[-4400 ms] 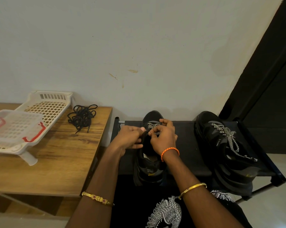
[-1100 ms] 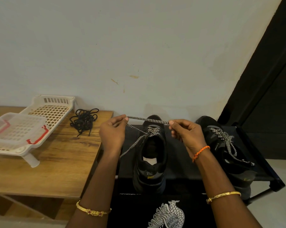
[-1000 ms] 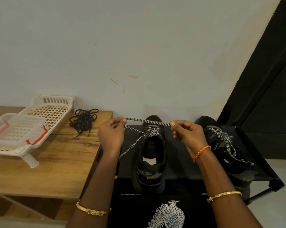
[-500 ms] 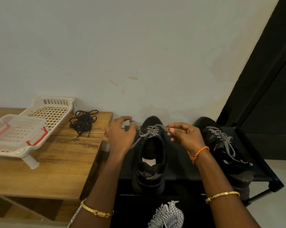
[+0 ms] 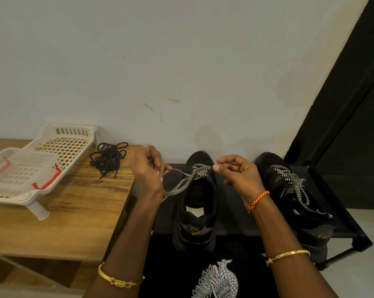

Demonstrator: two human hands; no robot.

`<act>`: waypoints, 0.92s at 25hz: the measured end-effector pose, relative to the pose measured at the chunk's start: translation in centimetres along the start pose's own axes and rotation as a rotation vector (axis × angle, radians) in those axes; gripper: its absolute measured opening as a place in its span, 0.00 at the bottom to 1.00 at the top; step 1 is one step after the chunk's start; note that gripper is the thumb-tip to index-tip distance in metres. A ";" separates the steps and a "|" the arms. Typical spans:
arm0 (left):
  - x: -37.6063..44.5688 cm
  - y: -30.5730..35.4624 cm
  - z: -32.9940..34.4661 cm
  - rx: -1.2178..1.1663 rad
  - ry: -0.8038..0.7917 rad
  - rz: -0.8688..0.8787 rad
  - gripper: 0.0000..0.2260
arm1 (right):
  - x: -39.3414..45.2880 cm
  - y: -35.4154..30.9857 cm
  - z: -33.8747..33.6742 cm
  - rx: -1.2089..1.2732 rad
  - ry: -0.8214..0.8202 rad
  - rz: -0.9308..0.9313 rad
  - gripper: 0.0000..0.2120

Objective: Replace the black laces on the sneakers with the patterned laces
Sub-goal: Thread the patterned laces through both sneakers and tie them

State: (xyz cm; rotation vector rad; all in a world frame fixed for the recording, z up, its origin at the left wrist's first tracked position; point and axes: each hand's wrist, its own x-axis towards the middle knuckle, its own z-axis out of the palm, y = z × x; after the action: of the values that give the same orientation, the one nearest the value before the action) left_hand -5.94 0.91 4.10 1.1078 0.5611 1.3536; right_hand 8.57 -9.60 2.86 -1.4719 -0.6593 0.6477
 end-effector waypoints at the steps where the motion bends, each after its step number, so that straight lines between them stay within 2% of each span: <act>1: -0.1 0.0 -0.1 0.119 -0.055 0.022 0.17 | 0.0 0.0 0.0 0.008 -0.021 -0.004 0.08; 4: -1.0 -0.3 0.7 0.411 -0.214 0.090 0.11 | 0.0 -0.1 0.4 0.030 -0.064 -0.012 0.08; 8: -1.3 -1.5 0.8 0.658 -0.548 -0.100 0.07 | 0.0 0.1 1.0 0.040 -0.068 -0.044 0.08; 9: -1.3 -1.9 0.7 0.699 -0.572 -0.132 0.06 | 0.2 0.3 1.0 0.023 -0.048 -0.054 0.08; 12: -1.0 -2.2 0.6 0.780 -0.465 -0.168 0.07 | 0.6 1.2 1.1 -0.188 0.006 -0.048 0.05; 15: -0.9 -2.4 0.7 0.924 -0.414 -0.146 0.10 | 0.5 2.4 1.1 -0.668 -0.053 0.047 0.05; 16: -1.1 -2.6 0.8 0.948 -0.419 -0.143 0.11 | 0.4 2.6 1.2 -0.745 -0.052 0.052 0.05; 18: -1.6 -3.1 1.1 0.981 -0.437 -0.137 0.10 | 0.4 2.5 1.1 -0.742 0.003 0.056 0.03; 21: -1.9 -3.3 1.4 1.119 -0.448 -0.102 0.09 | 0.4 2.4 1.2 -0.618 0.080 0.110 0.06; 23: -2.2 -3.4 1.4 1.129 -0.430 -0.071 0.08 | 0.3 2.5 1.2 -0.538 0.085 0.162 0.06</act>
State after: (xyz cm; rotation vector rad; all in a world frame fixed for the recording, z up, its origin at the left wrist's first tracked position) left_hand -3.49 -1.13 1.13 2.1796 1.0648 0.6214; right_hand 7.89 -8.58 0.34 -2.0575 -0.6832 0.5493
